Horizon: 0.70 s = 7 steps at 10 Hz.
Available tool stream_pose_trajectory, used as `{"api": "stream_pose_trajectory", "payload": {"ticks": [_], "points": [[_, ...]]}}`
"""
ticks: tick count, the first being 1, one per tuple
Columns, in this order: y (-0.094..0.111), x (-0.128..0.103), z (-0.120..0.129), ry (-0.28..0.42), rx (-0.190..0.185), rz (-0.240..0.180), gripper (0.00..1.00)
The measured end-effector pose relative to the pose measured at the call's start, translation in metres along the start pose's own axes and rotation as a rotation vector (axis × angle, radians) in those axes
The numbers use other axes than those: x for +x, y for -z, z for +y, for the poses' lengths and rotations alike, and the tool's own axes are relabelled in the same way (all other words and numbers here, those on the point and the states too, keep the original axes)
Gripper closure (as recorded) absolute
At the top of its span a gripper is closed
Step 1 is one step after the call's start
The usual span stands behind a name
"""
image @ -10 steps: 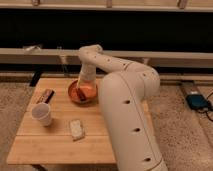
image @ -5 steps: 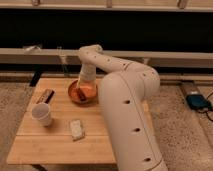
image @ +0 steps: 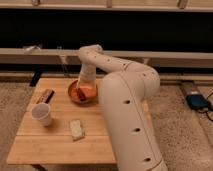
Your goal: Wipe the white sponge on the table
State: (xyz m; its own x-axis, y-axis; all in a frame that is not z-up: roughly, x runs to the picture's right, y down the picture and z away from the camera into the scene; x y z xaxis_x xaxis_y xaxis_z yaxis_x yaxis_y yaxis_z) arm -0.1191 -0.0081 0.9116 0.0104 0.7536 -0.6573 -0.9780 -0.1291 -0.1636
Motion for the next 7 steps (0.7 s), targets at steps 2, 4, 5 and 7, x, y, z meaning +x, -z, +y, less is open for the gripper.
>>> {"api": "stream_pose_trajectory", "payload": {"ticks": [2, 4, 5, 7], "points": [[0.000, 0.000, 0.000, 0.000, 0.000, 0.000, 0.29], [0.000, 0.000, 0.000, 0.000, 0.000, 0.000, 0.29], [0.000, 0.000, 0.000, 0.003, 0.003, -0.001, 0.29], [0.008, 0.010, 0.007, 0.053, 0.016, -0.014, 0.29]]}}
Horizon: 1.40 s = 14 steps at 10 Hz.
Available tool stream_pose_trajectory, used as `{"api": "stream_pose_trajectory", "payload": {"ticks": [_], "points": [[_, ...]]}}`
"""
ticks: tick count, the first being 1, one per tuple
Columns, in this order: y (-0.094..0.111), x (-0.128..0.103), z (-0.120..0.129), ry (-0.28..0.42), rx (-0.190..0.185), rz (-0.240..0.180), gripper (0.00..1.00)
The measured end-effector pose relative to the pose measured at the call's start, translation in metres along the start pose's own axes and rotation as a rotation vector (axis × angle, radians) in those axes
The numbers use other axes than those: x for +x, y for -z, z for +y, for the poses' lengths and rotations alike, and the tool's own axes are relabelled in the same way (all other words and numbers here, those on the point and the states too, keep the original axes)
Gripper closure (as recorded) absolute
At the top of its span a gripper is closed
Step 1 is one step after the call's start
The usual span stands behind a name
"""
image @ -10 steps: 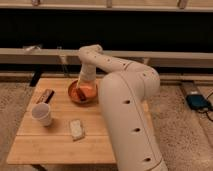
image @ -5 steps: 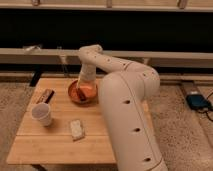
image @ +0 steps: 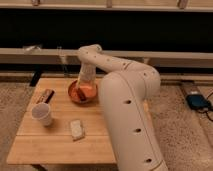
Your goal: Wipe the white sponge on the table
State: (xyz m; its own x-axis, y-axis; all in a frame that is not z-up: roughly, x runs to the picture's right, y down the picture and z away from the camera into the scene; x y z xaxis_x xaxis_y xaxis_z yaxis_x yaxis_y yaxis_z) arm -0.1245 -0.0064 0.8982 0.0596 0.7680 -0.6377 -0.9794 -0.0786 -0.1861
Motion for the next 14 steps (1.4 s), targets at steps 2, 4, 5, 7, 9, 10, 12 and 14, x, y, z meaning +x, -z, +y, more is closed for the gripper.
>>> {"api": "stream_pose_trajectory", "payload": {"ticks": [2, 4, 5, 7, 9, 10, 12, 14], "points": [[0.003, 0.031, 0.019, 0.063, 0.026, -0.005, 0.29], [0.002, 0.062, 0.029, 0.103, 0.053, -0.004, 0.29], [0.001, 0.075, 0.030, 0.113, 0.066, 0.000, 0.29], [-0.009, 0.107, 0.034, 0.152, 0.104, 0.018, 0.29], [-0.015, 0.130, 0.034, 0.177, 0.131, 0.033, 0.29], [-0.019, 0.143, 0.040, 0.195, 0.136, 0.045, 0.29], [-0.027, 0.166, 0.048, 0.230, 0.143, 0.070, 0.29], [-0.033, 0.180, 0.047, 0.243, 0.143, 0.090, 0.29]]}}
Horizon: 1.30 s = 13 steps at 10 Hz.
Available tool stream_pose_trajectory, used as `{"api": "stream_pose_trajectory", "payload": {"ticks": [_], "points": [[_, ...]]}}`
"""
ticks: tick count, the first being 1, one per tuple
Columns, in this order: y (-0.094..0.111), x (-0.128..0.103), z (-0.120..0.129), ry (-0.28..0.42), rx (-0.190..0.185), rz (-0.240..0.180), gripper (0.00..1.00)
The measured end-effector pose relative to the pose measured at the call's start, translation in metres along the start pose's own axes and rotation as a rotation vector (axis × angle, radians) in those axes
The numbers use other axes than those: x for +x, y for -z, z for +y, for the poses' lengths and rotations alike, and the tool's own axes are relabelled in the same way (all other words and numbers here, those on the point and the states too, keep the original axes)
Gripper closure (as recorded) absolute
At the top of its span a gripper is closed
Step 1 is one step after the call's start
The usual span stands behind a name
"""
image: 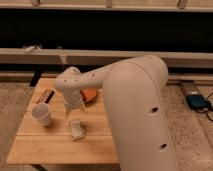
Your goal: Wipe the white sponge on the table
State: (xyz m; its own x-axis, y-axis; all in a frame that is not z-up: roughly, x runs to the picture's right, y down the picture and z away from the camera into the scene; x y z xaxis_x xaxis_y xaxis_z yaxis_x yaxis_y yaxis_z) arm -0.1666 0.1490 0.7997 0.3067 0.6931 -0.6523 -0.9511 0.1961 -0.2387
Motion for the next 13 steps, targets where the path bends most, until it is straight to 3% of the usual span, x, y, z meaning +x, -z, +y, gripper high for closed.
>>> {"api": "stream_pose_trajectory", "payload": {"ticks": [7, 13], "points": [[-0.021, 0.018, 0.011, 0.039, 0.013, 0.041, 0.29], [-0.039, 0.025, 0.007, 0.028, 0.030, 0.056, 0.29]]}}
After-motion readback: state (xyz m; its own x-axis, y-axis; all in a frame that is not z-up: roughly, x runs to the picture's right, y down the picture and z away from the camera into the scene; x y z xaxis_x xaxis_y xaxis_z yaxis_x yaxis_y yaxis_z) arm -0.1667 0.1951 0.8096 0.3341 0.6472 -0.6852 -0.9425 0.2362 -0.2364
